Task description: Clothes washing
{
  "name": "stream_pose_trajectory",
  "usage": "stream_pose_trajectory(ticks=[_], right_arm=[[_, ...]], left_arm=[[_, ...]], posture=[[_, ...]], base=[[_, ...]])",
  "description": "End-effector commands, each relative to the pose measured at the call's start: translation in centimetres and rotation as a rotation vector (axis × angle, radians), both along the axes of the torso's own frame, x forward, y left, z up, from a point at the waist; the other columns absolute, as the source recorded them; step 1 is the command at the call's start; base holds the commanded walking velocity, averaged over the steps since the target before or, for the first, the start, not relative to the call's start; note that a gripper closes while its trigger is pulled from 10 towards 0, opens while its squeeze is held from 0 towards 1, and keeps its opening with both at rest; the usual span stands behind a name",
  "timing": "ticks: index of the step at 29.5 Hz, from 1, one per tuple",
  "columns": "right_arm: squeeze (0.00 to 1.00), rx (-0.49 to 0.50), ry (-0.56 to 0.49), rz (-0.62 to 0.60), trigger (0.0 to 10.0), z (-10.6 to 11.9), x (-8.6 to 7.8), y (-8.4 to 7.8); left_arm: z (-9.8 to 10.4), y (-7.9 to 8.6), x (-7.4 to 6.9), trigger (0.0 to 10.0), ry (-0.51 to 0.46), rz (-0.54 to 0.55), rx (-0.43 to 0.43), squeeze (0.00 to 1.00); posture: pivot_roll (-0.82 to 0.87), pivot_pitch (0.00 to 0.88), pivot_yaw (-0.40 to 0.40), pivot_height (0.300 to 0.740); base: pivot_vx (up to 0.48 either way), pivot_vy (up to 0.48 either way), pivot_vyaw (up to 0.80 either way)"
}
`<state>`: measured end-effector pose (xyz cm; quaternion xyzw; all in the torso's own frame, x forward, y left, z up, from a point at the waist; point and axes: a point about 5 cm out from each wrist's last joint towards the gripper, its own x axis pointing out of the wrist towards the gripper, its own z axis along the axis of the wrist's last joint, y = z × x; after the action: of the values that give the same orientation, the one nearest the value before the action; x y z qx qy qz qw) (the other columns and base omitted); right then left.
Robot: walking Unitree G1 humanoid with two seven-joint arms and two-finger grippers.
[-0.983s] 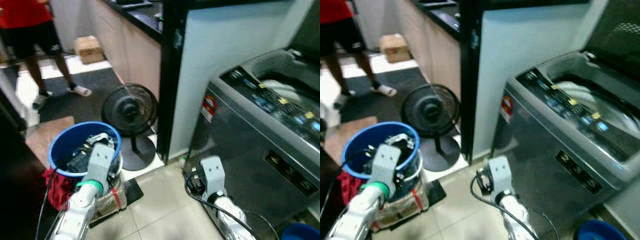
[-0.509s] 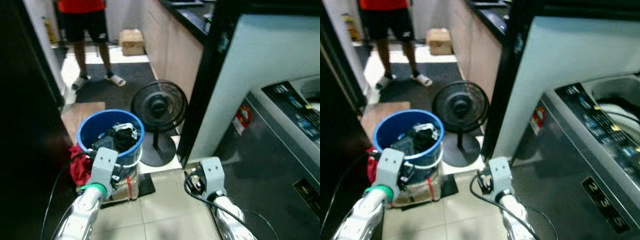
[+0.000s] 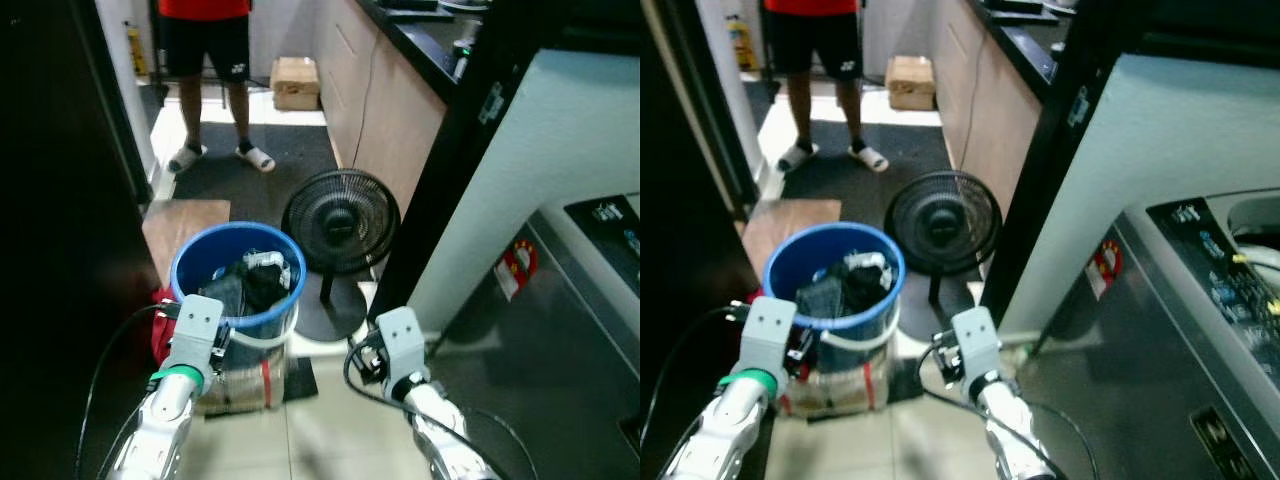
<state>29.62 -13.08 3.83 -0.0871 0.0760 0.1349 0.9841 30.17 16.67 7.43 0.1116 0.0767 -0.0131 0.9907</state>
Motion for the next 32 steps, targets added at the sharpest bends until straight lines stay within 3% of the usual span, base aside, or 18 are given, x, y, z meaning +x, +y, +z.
stream_pose_trajectory(ticks=[1,9,16,32], right_arm=[[0.00,-0.001,0.016,-0.016,10.0,-0.49,-0.24,-0.29],[0.00,0.010,0.003,-0.002,10.0,-0.33,-0.10,-0.04],[0.00,0.004,0.005,-0.012,10.0,-0.37,0.05,-0.13],[0.00,0.009,-0.002,0.003,10.0,-0.28,0.17,0.09]], left_arm=[[-1.01,-0.41,-0.48,10.0,0.030,-0.009,0.008,0.00],[-1.00,-0.53,-0.39,10.0,0.024,-0.009,0.010,0.00],[-1.11,-0.47,-0.41,10.0,0.024,-0.007,0.011,0.00],[-1.27,-0.53,-0.36,10.0,0.023,-0.006,0.005,0.00]], posture=[[0.11,0.008,-0.022,0.720],[0.11,0.008,-0.023,0.720],[0.11,0.008,-0.023,0.720],[0.11,0.003,-0.024,0.720]], base=[[0.480,0.000,0.00],[0.479,0.000,0.00],[0.479,0.000,0.78],[0.468,0.000,0.00]])
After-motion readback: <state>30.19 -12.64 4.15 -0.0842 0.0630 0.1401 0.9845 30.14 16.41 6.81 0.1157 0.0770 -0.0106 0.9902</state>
